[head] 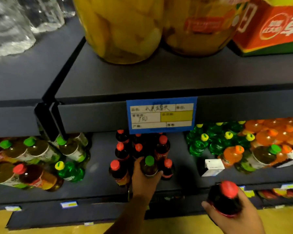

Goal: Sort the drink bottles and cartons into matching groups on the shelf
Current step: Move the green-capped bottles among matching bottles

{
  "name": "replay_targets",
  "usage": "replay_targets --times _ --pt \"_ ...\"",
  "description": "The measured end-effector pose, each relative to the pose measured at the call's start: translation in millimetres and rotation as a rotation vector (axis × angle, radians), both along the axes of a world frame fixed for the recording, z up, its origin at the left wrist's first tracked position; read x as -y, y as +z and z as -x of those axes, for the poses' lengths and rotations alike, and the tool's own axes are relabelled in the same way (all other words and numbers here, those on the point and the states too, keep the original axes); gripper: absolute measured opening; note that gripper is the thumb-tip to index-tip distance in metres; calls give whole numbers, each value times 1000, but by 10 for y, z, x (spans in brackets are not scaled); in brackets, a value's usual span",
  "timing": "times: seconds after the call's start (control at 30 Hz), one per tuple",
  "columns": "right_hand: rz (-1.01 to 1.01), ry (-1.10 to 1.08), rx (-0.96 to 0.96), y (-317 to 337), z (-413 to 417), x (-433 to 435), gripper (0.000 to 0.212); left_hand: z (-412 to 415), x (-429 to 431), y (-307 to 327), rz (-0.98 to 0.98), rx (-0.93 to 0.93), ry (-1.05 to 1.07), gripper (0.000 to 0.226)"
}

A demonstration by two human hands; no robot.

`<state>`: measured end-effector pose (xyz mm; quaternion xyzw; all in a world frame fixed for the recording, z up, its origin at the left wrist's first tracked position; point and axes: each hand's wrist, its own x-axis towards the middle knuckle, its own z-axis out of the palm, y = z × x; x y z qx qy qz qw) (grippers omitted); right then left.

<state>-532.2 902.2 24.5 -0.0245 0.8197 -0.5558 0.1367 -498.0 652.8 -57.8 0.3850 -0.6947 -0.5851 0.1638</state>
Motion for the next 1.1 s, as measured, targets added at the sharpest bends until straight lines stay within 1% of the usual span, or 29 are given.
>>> replay_targets --times 0.03,0.07,0.1,0.13,0.2,0.23,0.3,0.37,0.47,0.57,0.7,0.87,0.97,1.1 --pt "4 -22 -23 81 -12 59 84 9 -1 -15 6 4 10 77" --pt "10 -5 -43 -7 12 42 92 16 4 -26 12 4 16 74" --pt "19 -39 -11 32 -19 87 94 22 5 -11 25 4 21 70" --pt "20 -38 -27 -10 -6 83 90 29 6 20 41 3 23 66" --pt "-14 -78 -54 103 -34 142 73 41 -3 104 55 12 11 62" --pt "-13 -101 -36 215 -58 204 68 21 -10 152 49 16 2 61" --pt "-41 -95 -39 283 -116 226 66 -52 -35 290 49 14 10 63" --pt "-68 -64 -57 206 -136 194 66 -155 -68 508 66 20 18 62" --pt "-51 -52 -106 205 -162 180 67 -346 -168 895 58 5 -36 60" --pt "-4 -32 -93 496 -274 351 66 -650 -185 1235 105 -3 -72 60" --pt "90 17 -84 813 -453 534 57 -1038 -98 1550 147 11 -115 54" --pt "184 31 -74 1055 -794 792 46 -1475 97 1725 190 -8 -137 50" --pt "204 14 -90 1090 -964 951 45 -1632 226 1747 171 -16 -164 52" --pt "232 45 -109 1097 -1151 1132 47 -1822 393 1855 175 -25 -169 53"
